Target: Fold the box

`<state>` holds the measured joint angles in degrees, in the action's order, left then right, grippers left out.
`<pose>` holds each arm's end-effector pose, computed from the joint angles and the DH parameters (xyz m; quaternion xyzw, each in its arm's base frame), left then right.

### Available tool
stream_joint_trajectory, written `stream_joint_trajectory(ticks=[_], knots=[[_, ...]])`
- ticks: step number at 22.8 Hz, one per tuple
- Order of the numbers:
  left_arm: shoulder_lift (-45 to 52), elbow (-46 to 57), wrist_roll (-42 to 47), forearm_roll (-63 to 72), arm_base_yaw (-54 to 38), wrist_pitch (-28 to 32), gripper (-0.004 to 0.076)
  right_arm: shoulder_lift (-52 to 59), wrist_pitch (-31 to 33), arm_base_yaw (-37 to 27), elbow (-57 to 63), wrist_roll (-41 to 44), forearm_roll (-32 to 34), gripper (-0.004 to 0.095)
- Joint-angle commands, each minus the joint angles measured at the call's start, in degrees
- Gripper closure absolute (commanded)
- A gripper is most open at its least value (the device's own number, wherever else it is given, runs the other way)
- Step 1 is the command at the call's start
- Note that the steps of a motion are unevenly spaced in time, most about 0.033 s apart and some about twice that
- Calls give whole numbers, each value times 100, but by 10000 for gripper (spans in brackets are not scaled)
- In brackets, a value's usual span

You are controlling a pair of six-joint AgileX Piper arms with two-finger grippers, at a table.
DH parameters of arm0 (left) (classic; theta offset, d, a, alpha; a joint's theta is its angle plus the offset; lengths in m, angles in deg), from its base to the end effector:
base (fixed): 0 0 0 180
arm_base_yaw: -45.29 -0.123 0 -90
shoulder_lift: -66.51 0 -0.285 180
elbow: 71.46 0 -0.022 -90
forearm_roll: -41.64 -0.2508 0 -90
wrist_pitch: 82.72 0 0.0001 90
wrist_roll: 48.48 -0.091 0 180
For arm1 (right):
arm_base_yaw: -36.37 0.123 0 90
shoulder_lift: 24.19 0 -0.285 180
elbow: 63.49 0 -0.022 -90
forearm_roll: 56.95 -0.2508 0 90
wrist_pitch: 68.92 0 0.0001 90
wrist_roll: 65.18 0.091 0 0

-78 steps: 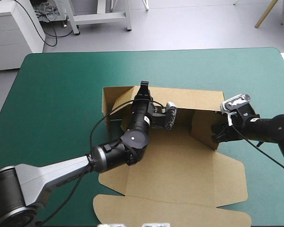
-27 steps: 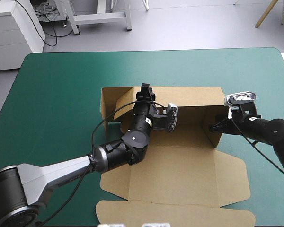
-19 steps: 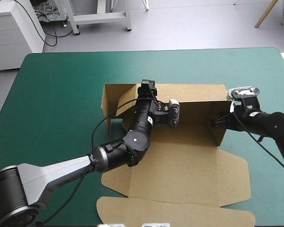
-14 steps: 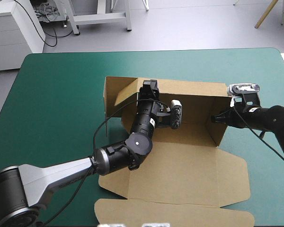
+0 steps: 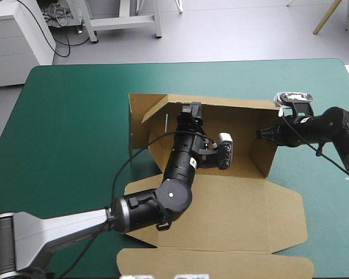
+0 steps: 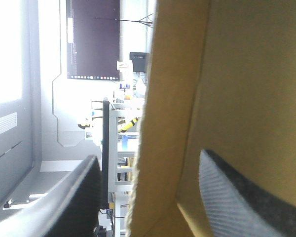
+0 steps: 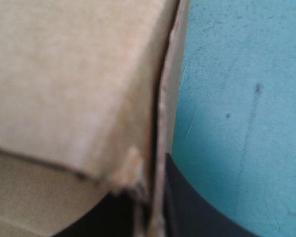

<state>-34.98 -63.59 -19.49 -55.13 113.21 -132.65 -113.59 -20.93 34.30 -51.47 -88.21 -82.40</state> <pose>0.1989 -0.3063 0.3283 0.5671 0.4925 0.3413 0.5651 0.2956 0.0184 0.3079 -0.0738 0.9432 0.1361 0.2939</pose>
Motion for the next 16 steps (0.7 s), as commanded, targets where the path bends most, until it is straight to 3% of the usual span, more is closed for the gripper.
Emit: stream_joint_trajectory(ticks=[1,5,8,11,16], knots=[[683,-158,91,-727,94,-325,356,24,494,5,-630,190,-28,905],[1246,-158,275,-727,-93,-229,563,-206,1314,5,-1295,486,113,905],[1704,-168,653,-717,-780,119,727,-768,2089,5,-2086,843,256,905],[1990,-168,1061,-199,-1763,515,727,-1286,2089,20,-2502,1022,229,905],[2082,-168,1103,3087,-3871,996,727,-2426,2022,339,-3332,1090,359,868]])
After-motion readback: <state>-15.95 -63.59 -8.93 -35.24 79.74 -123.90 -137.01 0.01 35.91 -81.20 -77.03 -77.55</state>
